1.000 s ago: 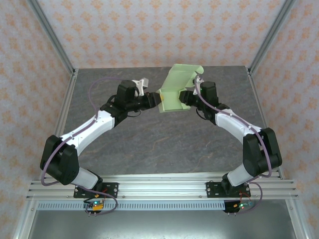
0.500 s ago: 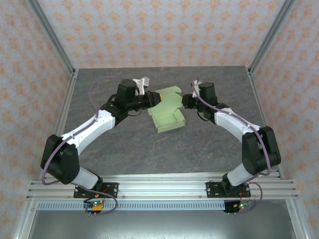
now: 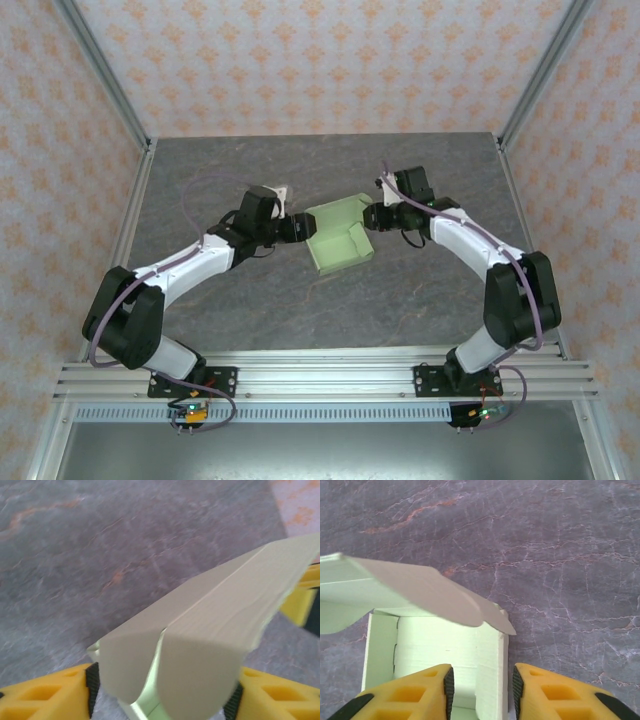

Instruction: Fold the paper box

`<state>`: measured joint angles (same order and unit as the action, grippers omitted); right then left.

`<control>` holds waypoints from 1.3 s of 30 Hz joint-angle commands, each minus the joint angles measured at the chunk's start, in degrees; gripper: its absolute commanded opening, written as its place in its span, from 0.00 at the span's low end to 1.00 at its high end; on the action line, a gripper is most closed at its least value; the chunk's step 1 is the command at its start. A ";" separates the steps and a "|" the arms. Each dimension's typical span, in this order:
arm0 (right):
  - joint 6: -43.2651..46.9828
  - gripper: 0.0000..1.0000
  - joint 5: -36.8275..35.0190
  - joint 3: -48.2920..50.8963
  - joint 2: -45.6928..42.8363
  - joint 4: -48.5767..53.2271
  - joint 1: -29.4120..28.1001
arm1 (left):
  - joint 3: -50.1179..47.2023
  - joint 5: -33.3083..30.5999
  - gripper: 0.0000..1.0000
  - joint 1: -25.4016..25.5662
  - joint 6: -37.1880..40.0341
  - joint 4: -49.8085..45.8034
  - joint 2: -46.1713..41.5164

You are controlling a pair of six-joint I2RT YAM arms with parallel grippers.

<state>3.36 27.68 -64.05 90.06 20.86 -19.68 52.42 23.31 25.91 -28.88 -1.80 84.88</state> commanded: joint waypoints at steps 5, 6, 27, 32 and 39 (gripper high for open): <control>6.15 0.43 -2.36 0.75 -3.66 13.64 -1.69 | 2.69 0.55 0.87 0.71 13.28 1.29 -0.25; 7.24 0.43 -2.99 0.72 -3.88 14.13 -1.71 | 3.26 1.29 0.95 0.73 15.73 1.23 0.12; 25.09 0.52 -14.11 -3.49 5.14 11.13 -5.75 | 15.16 10.13 0.27 0.74 30.26 -5.17 12.40; 25.55 0.49 -14.39 -5.76 8.47 11.62 -6.00 | 15.19 10.22 0.17 0.78 27.90 -5.18 13.08; 29.27 0.44 -15.96 -10.71 14.54 18.58 -5.71 | 14.82 11.05 0.03 0.74 26.37 -4.13 13.15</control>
<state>30.61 13.65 -72.49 102.85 34.11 -25.36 65.76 33.28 26.33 -1.54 -5.76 97.78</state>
